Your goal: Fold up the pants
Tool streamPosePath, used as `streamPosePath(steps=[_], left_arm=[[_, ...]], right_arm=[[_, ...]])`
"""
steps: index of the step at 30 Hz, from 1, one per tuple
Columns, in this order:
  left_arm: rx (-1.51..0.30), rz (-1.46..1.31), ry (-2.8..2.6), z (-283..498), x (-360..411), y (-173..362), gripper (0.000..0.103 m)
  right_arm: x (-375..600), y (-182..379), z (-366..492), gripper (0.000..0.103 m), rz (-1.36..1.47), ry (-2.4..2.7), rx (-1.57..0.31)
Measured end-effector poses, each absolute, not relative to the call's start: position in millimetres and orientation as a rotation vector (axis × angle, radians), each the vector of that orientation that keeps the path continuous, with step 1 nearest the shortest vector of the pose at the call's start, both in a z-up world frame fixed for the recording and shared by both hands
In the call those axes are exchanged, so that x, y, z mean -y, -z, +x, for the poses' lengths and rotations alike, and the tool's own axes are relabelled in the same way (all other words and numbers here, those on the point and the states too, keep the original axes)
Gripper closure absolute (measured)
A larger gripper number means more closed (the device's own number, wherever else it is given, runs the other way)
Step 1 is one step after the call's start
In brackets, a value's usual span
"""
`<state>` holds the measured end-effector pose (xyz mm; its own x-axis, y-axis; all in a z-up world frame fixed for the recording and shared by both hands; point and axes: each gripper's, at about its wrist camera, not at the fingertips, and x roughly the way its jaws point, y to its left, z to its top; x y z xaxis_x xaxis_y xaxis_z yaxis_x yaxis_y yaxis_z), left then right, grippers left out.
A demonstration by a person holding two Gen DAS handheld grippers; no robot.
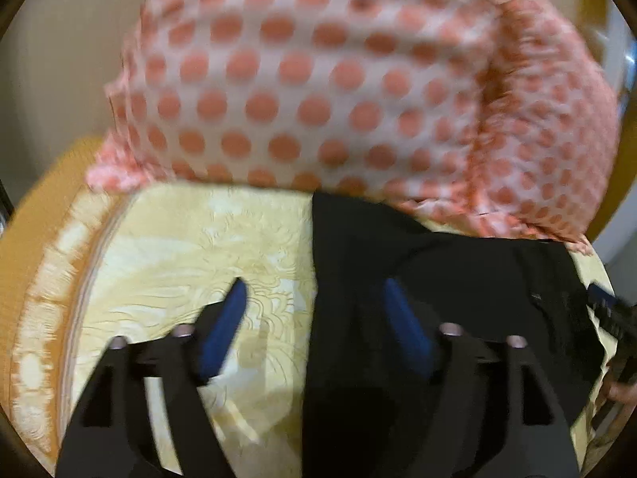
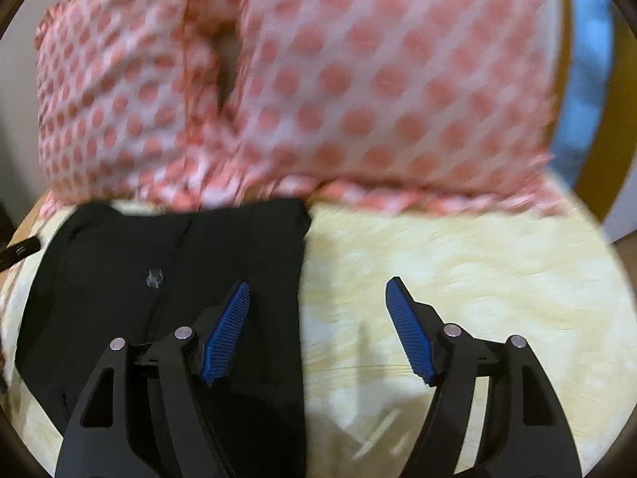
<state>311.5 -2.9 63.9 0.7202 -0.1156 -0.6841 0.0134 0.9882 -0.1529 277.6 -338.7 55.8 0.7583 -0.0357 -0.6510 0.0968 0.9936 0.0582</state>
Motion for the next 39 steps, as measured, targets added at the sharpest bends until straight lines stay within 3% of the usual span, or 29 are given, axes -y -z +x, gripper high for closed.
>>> streamPosePath(steps=[3, 8, 12, 17, 22, 24, 31, 39], left_arm=[[-0.723, -0.162, 0.227, 280, 24, -80, 0.016], [-0.824, -0.175, 0.414, 266, 67, -67, 0.015], [-0.977, -0.136, 0.384, 278, 80, -31, 0.015], [-0.956, -0.105, 0.374, 282, 86, -22, 0.005], [-0.960, -0.077, 0.290, 264, 84, -32, 0.002], [-0.944, -0.046, 0.236, 249, 78, -38, 0.002], [-0.869, 0.017, 0.163, 184, 64, -46, 0.002], [-0.901, -0.075, 0.121, 140, 52, -29, 0.002]], right_arm=[[314, -76, 246, 0.030, 0.091, -0.055, -0.643], [258, -69, 231, 0.030, -0.052, -0.206, -0.701], [243, -34, 245, 0.021, -0.117, -0.182, -0.878], [245, -20, 250, 0.012, -0.093, -0.169, -0.869], [261, -30, 236, 0.008, 0.019, -0.132, -0.842], [270, -39, 218, 0.001, 0.061, -0.097, -0.810], [274, -36, 162, 0.001, 0.112, -0.062, -0.794], [242, -16, 129, 0.001, 0.075, -0.083, -0.822]])
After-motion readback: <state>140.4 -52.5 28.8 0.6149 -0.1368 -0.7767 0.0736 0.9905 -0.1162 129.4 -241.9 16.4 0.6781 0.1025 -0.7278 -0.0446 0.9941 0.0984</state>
